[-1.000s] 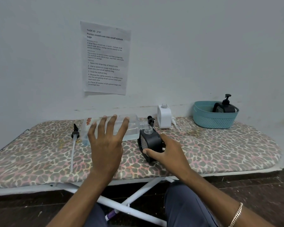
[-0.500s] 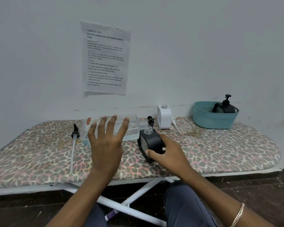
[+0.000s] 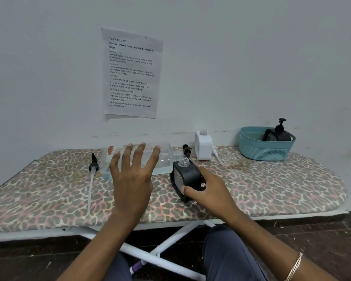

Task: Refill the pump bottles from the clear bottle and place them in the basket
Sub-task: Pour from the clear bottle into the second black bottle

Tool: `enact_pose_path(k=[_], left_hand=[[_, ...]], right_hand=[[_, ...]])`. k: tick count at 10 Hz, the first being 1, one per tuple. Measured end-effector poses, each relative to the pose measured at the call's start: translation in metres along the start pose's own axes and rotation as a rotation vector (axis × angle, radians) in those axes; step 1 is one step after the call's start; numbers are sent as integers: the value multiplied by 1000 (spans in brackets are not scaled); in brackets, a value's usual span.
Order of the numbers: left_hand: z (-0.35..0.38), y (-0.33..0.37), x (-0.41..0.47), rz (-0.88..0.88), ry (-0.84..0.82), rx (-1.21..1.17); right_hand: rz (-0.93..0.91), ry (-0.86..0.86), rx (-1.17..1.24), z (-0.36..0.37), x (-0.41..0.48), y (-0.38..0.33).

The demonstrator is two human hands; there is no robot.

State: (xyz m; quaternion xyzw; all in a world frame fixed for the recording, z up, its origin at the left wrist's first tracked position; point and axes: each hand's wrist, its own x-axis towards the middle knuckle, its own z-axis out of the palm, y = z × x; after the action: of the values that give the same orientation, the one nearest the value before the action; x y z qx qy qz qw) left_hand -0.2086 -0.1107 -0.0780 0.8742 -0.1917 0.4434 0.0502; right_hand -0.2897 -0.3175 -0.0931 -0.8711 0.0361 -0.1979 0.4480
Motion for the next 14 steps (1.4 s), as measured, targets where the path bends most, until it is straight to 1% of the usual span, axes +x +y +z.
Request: enact_pose_path(k=[14], left_hand=[[-3, 1, 0, 4, 7, 1]], right_hand=[[-3, -41, 38, -6, 5, 4]])
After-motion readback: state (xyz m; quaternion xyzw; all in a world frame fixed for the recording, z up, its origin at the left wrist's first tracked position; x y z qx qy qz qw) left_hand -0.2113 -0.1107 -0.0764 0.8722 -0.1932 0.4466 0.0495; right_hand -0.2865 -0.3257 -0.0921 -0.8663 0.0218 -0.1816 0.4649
